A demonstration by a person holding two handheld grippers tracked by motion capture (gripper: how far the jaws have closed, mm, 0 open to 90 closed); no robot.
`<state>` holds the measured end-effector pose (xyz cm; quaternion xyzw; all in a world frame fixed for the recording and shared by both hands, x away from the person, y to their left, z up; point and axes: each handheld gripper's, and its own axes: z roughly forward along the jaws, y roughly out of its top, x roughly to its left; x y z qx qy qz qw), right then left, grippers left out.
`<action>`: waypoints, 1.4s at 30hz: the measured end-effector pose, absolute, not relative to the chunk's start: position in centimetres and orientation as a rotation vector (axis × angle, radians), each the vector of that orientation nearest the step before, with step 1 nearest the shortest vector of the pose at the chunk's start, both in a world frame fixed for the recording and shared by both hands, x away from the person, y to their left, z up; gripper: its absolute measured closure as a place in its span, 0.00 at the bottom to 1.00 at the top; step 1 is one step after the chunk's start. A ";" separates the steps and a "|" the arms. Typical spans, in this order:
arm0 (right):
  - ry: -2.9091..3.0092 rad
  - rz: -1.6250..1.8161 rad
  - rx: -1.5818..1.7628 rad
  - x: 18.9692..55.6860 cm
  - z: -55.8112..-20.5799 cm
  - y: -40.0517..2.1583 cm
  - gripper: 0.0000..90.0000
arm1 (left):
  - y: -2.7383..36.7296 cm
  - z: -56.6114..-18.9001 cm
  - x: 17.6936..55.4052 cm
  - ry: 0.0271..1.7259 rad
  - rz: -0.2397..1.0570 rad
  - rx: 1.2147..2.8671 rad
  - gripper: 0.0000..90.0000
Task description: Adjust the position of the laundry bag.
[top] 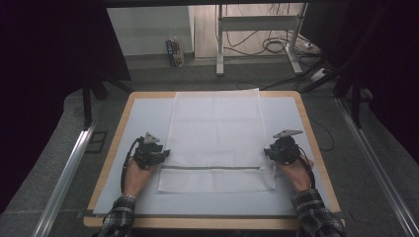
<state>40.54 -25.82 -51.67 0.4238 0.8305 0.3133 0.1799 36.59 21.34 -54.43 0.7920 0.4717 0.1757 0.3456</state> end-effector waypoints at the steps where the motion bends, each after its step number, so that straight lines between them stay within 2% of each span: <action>1: 2.349 0.889 1.206 40.6 -51.7 -25.8 0.73 | 21.2 -54.4 36.6 1.229 0.450 2.055 0.72; 4: 2.351 0.894 1.212 40.5 -51.7 -25.6 0.81 | 20.9 -54.3 36.6 1.260 0.431 2.044 0.81; 8: 2.372 0.912 1.233 40.5 -51.7 -25.5 0.95 | 21.1 -54.4 36.7 1.268 0.406 2.028 0.87; 12: 2.386 0.897 1.191 40.4 -51.6 -25.2 0.98 | 21.2 -54.4 36.7 1.233 0.376 2.028 0.98; 27: 2.389 0.841 1.086 39.1 -50.7 -25.0 0.98 | 21.0 -53.8 35.8 1.177 0.365 2.069 0.99; 42: 2.445 0.879 1.040 36.5 -49.9 -25.8 0.98 | 21.2 -52.7 33.0 1.106 0.331 2.120 0.98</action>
